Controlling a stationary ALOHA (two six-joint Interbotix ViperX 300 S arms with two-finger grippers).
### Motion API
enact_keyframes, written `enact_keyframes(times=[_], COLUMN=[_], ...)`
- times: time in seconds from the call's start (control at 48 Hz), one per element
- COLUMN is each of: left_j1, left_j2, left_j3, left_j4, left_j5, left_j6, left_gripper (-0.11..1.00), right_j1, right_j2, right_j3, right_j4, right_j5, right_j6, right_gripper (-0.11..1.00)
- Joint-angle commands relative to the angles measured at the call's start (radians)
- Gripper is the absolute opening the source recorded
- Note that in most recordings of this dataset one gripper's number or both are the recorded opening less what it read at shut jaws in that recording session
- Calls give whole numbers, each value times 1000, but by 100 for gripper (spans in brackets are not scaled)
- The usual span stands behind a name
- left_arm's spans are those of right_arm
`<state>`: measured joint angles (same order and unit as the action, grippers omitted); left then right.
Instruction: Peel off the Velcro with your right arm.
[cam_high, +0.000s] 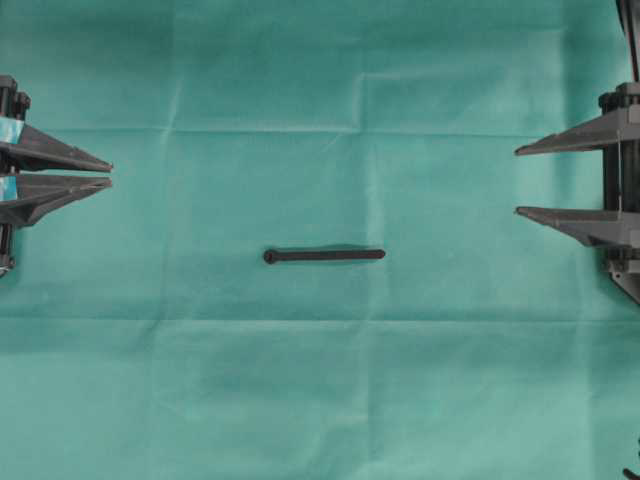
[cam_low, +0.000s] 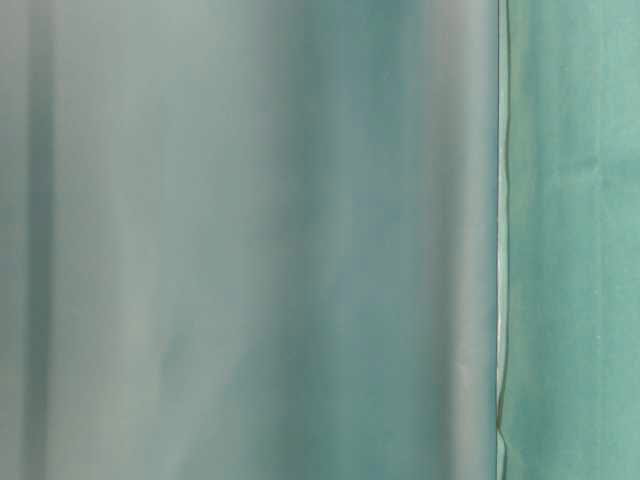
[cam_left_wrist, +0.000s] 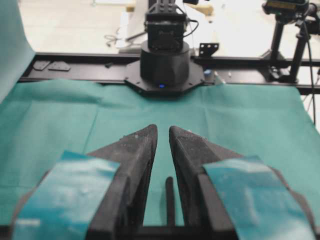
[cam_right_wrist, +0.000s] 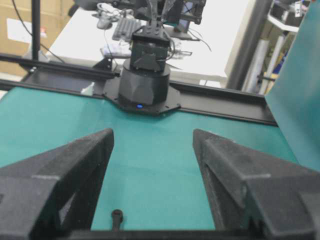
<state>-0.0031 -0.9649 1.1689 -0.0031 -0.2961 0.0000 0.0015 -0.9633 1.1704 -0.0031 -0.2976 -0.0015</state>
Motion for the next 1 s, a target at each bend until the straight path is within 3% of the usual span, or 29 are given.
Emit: enact_keyframes(times=[0.0, 0.042, 0.167, 0.292, 0.459, 0.563, 0.625, 0.855, 0.98], left_j1=[-11, -11, -14, -25, -48, -57, -58, -58, -58], left_j2=[6, 5, -6, -2, 17, 32, 37, 46, 66], left_j3=[21, 32, 52, 55, 57, 63, 66, 67, 52], left_j4=[-15, -15, -15, -15, -15, -15, -15, -15, -15], left_j5=[-18, -21, -23, -35, -57, -74, -89, -121, -123], left_j6=[-3, -5, -12, -14, -14, -14, -14, -11, -11], left_gripper=[24, 22, 1, 0, 1, 2, 11, 73, 73], right_j1=[0, 0, 0, 0, 0, 0, 0, 0, 0], right_j2=[5, 5, 17, 21, 20, 18, 18, 14, 14], right_j3=[-3, 5, 40, 61, 78, 91, 94, 94, 94], right_j4=[5, 3, 2, 2, 2, 2, 2, 2, 2], right_j5=[-8, -23, -86, -115, -123, -124, -124, -124, -124], right_j6=[3, 3, 3, 8, 20, 21, 21, 21, 21], right_gripper=[24, 22, -1, -10, -9, -1, 8, 70, 69])
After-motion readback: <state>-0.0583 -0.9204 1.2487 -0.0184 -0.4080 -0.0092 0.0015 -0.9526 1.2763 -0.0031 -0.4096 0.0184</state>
